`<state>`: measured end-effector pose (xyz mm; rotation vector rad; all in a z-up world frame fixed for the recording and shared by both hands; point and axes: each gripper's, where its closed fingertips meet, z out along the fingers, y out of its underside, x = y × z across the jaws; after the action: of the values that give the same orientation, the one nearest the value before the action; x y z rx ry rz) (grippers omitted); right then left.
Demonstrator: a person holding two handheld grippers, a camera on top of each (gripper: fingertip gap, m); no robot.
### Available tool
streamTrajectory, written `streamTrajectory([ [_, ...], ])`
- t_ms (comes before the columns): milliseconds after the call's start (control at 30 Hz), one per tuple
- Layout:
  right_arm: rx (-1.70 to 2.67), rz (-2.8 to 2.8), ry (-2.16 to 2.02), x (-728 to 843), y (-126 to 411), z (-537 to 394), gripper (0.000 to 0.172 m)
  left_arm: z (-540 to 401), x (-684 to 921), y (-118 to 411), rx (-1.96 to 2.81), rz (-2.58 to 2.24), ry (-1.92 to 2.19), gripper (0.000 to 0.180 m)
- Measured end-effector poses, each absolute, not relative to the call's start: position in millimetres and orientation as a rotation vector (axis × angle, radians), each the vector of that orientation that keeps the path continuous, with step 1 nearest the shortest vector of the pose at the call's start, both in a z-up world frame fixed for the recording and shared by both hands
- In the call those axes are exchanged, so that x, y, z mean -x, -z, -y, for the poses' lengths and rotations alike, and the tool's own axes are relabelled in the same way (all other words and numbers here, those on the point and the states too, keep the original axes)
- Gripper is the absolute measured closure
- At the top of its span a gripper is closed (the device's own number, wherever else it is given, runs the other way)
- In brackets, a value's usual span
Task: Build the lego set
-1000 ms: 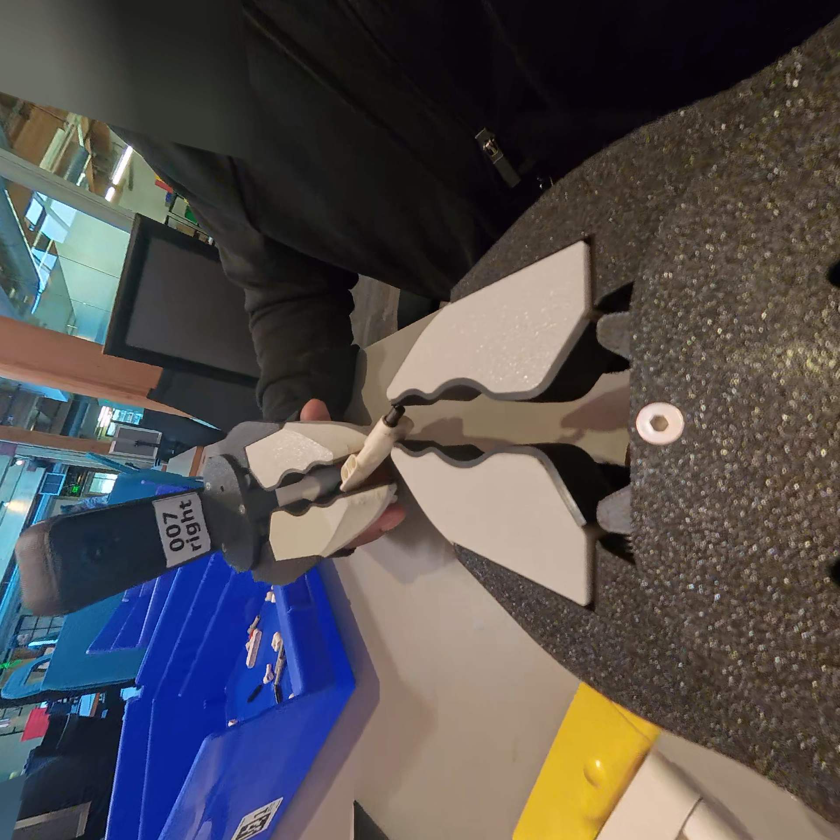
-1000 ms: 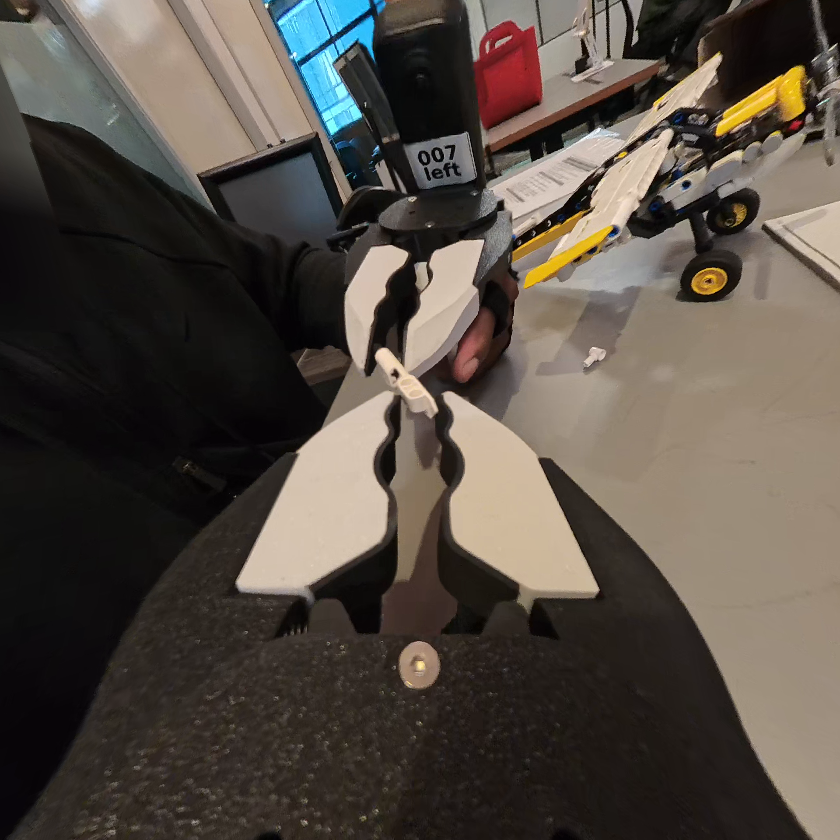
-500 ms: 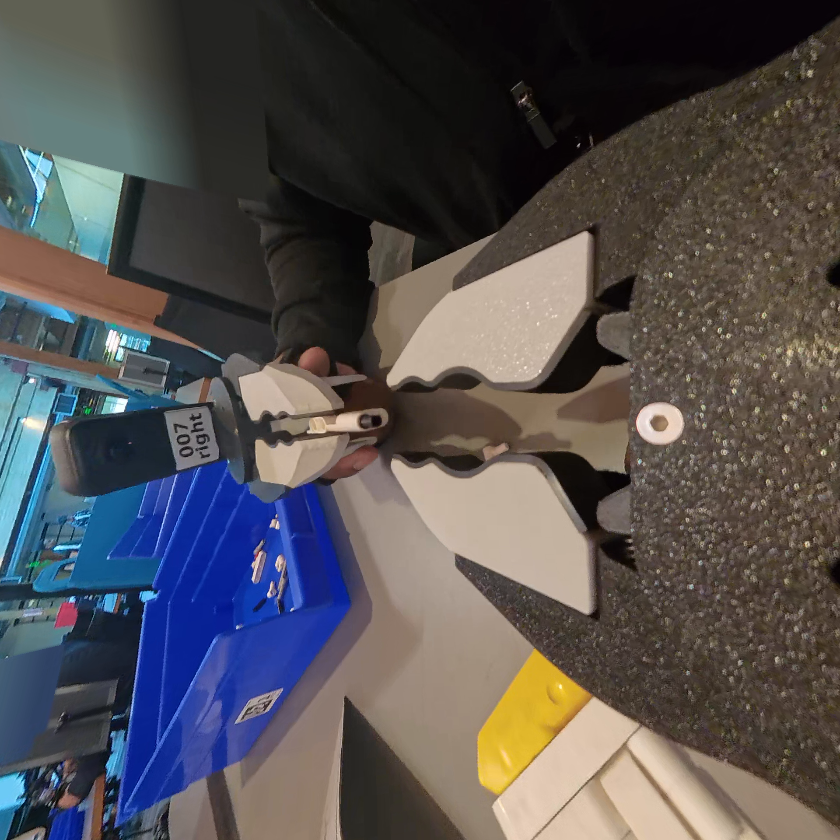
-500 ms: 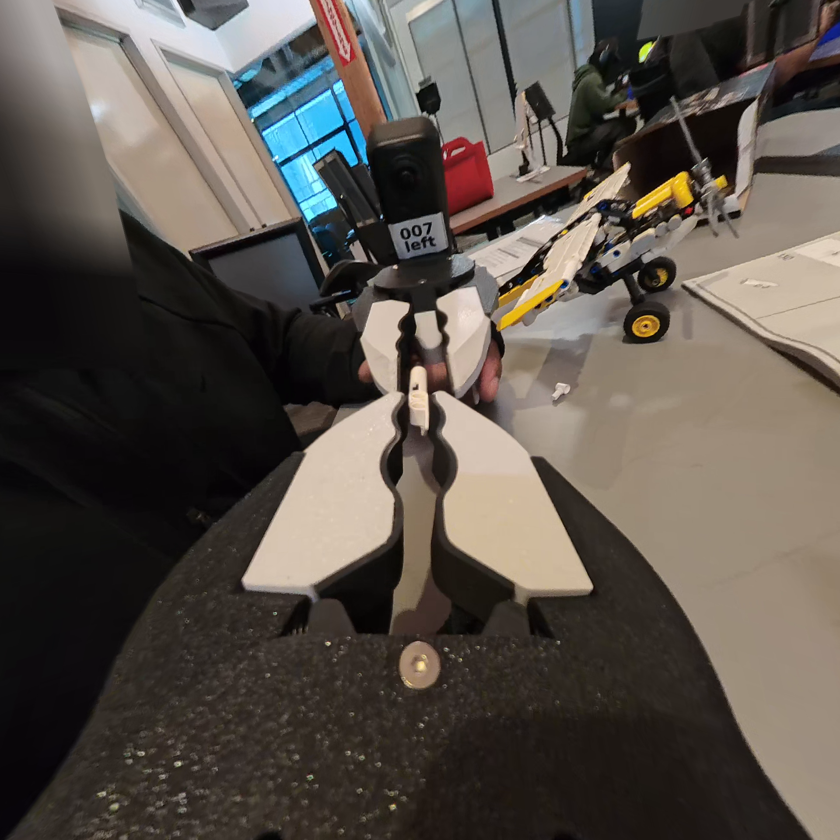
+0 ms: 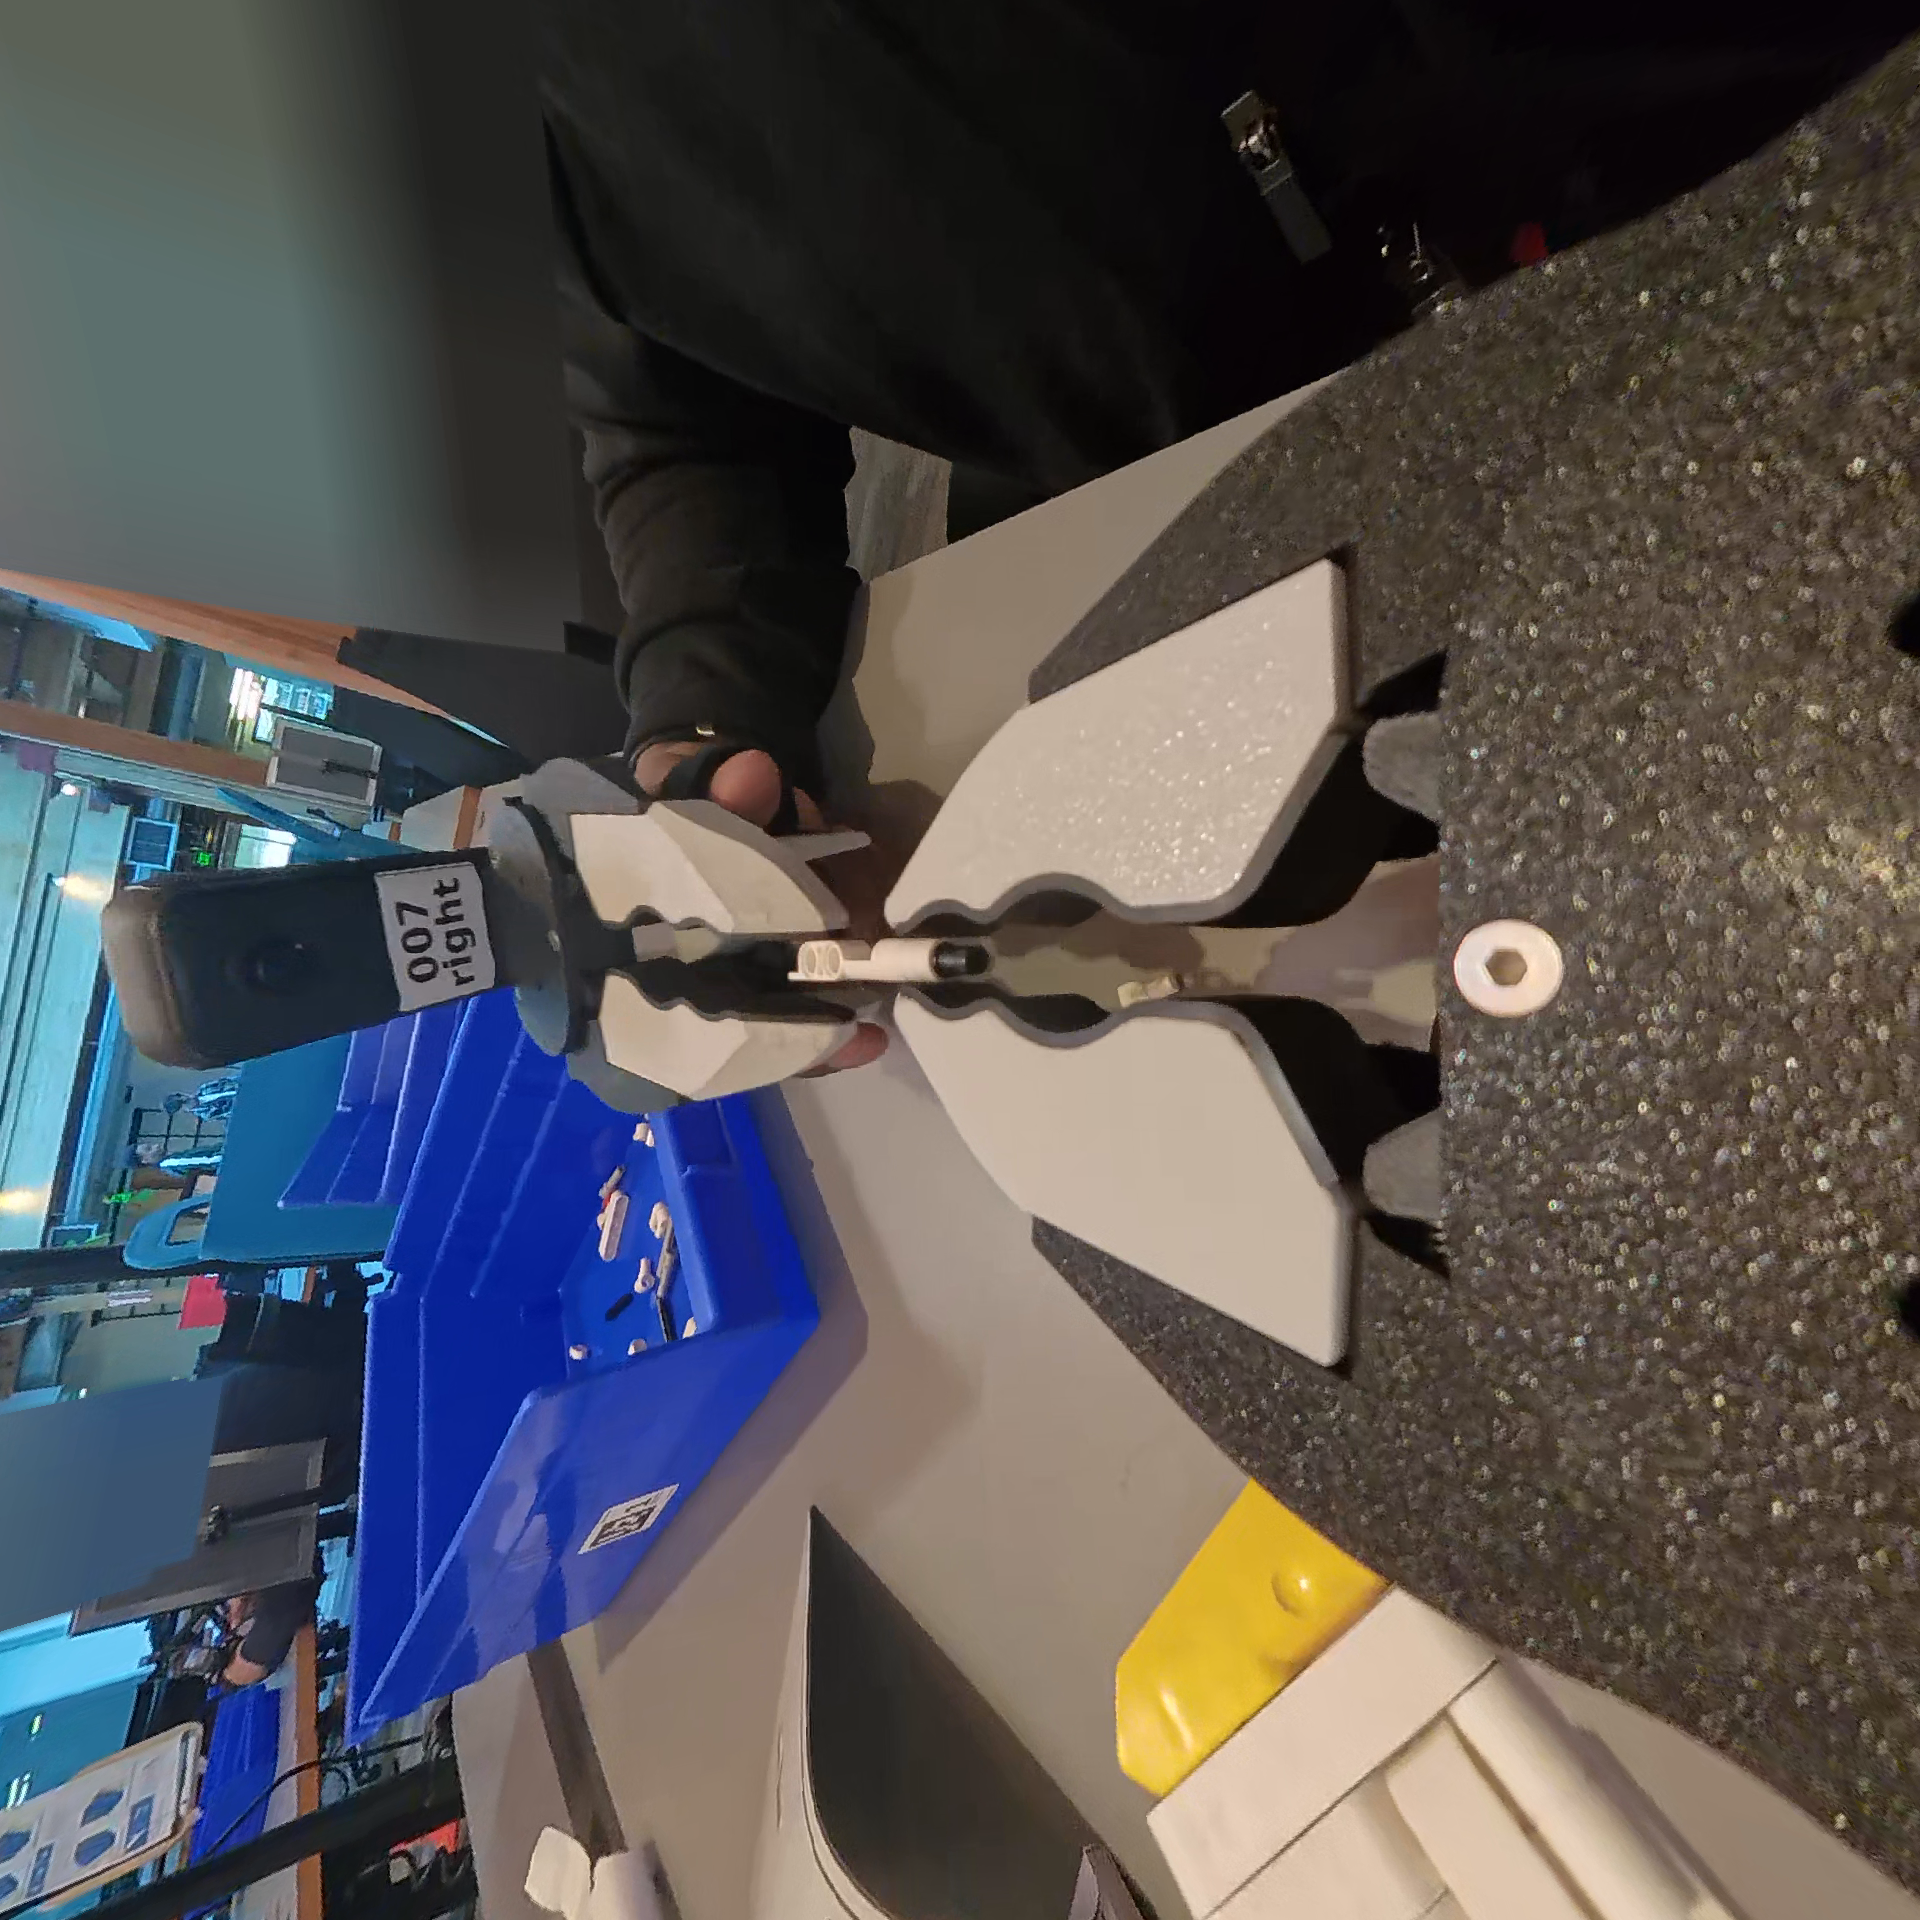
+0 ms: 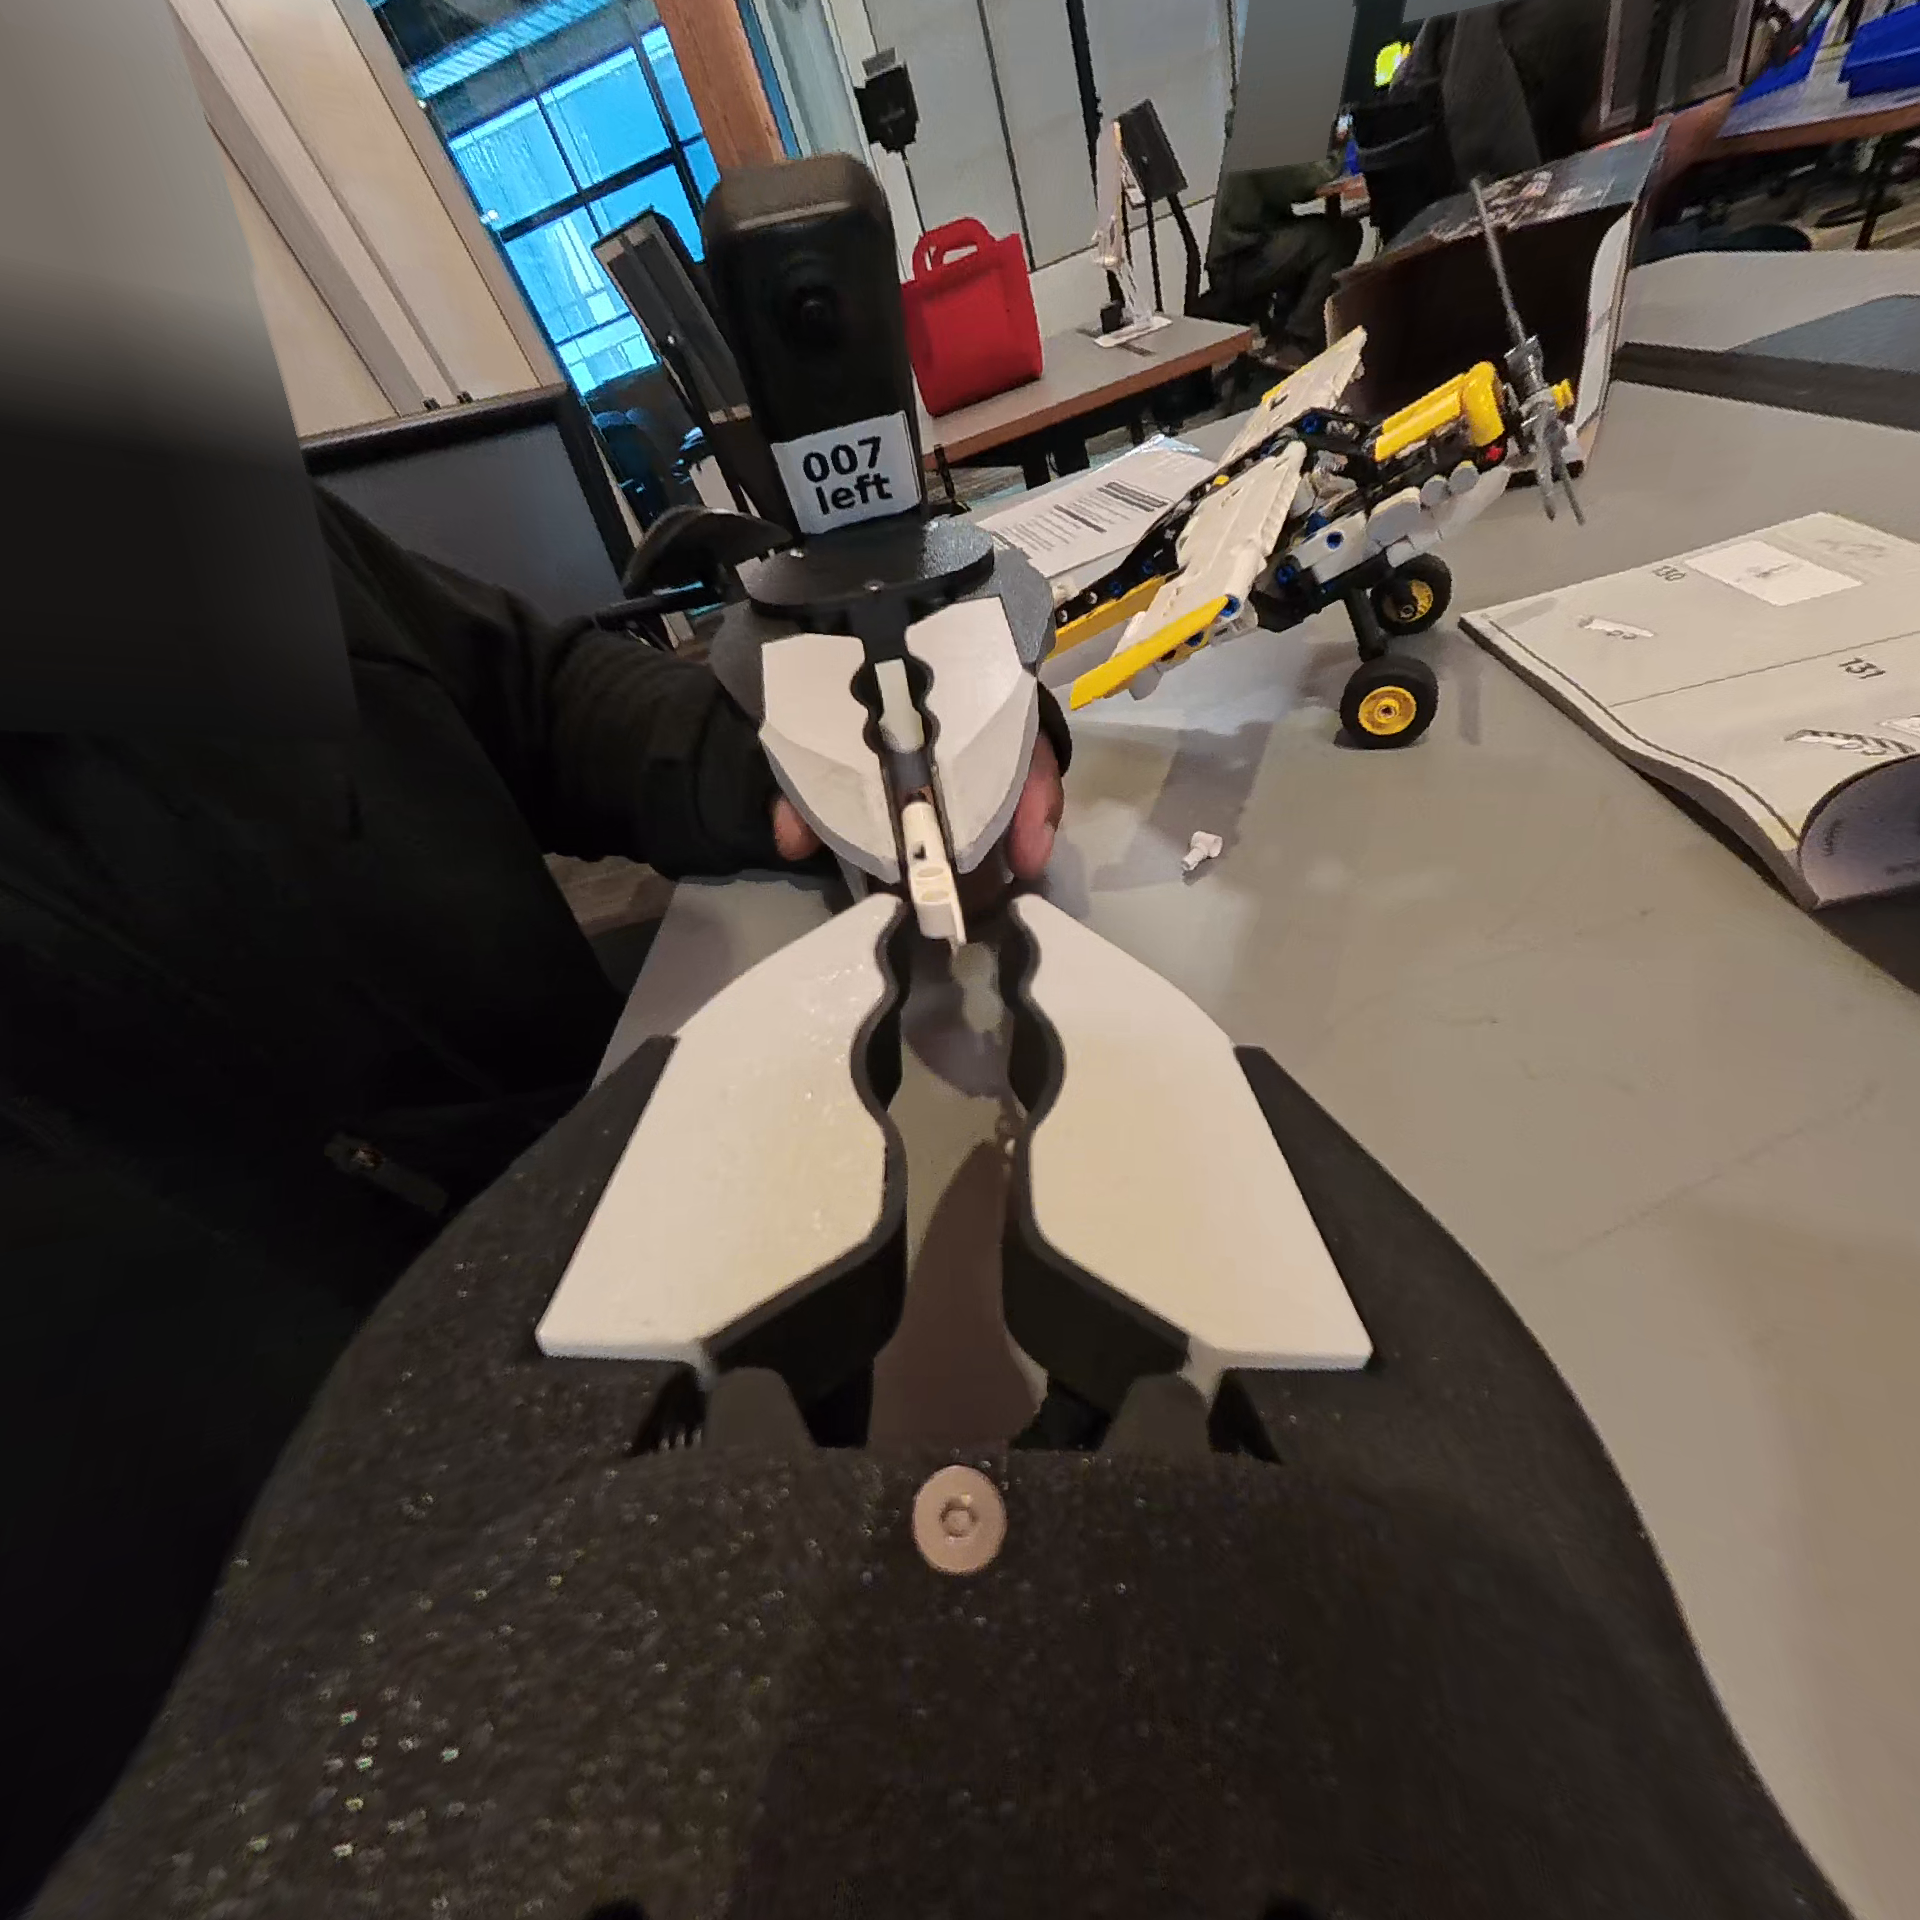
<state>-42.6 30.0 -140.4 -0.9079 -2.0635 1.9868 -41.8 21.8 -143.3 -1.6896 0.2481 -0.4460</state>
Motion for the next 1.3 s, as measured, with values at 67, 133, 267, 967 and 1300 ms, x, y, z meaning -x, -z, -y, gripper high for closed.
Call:
streamTrajectory([
  [67,0.897,2.075,-1.988,41.1,140.0,-28.8,0.159,-21.3,41.0,144.8,1.700,-0.262,0.438,0.173],
  [133,0.878,2.111,-1.964,38.6,143.4,-25.3,0.163,-20.9,39.3,145.5,1.703,-0.275,0.437,0.173],
  [267,0.843,2.097,-1.961,37.2,141.2,-23.0,0.164,-20.4,39.1,144.4,1.692,-0.277,0.436,0.171],
  [967,0.822,2.301,-1.515,42.7,181.5,-38.2,0.156,-16.7,42.5,159.5,1.798,-0.353,0.303,0.173],
  [1300,0.510,2.630,-1.103,40.3,226.3,-31.2,0.154,-3.5,41.0,186.2,2.010,-0.397,0.387,0.173],
])
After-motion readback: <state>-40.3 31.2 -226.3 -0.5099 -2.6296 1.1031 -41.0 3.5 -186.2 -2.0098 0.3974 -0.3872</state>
